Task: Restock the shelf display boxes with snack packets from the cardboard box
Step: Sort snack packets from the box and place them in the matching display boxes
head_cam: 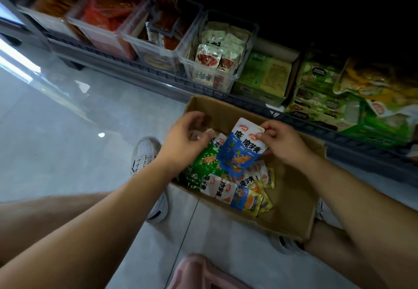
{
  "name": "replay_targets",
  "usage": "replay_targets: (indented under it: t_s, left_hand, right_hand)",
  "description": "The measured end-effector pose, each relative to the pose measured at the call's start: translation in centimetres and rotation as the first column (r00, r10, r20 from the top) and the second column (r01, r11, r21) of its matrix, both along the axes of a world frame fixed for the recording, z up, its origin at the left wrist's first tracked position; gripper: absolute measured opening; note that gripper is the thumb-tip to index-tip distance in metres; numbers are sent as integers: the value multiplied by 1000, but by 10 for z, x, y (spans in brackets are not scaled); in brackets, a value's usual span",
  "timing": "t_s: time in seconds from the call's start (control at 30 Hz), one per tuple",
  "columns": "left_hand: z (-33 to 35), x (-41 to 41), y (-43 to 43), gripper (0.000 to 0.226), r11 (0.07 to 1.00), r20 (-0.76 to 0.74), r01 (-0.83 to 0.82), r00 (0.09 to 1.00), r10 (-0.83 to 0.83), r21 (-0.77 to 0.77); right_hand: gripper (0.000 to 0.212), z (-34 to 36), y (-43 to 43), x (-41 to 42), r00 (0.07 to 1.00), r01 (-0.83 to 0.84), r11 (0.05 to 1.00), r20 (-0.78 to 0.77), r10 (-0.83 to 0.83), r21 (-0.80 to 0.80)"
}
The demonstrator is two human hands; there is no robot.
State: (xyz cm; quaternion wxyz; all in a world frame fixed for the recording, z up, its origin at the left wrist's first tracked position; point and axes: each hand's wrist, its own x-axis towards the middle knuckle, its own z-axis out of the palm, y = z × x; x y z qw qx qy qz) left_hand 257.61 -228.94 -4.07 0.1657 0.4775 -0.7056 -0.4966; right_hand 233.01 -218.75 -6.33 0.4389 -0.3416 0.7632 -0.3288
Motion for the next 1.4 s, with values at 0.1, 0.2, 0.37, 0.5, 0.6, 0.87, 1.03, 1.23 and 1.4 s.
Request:
replay_targets:
  t_s: [0.1,0.2,0.37,0.5,0.6,0.87,1.03,1.23,1.4]
  left_hand:
    - [4,-6,4,85,927,-114,50,993,-8,372]
    - [12,-8,13,58,813,-216,166,975,-51,558]
    - [10,4,16,29,828,-265,136,964,15,544]
    - [2,21,4,29,838,-238,-55,947,216,544]
    - [-2,33,-7,32,849,-217,-148,932,292,507]
    - [-8,47,-17,32,819,-203,-251,893,402,515]
    - [-10,44,-17,28,828,-188,-247,904,384,504]
    - [-7,42,-16,28,827,-188,-250,902,387,503]
    - [-2,37,-12,29,830,-194,-234,907,374,506]
  right_hand:
    - [10,41,-9,6,990,-91,995,108,94,-37]
    - [8,66,-15,21,967,-127,989,214,140,-73]
    - [8,57,-21,39,937,132,988,334,-98,-82]
    - [14,-8,-3,32,996,-67,981,66,56,183]
    - [16,-73,23,30,958,-264,869,12,286,418]
    - [40,-135,54,37,944,-283,808,0,331,517]
    - [22,-138,54,45,911,-359,793,-1,413,491]
    - [7,-124,52,28,955,-204,891,-118,272,406]
    - [15,-67,39,7,994,-5,967,-103,33,256]
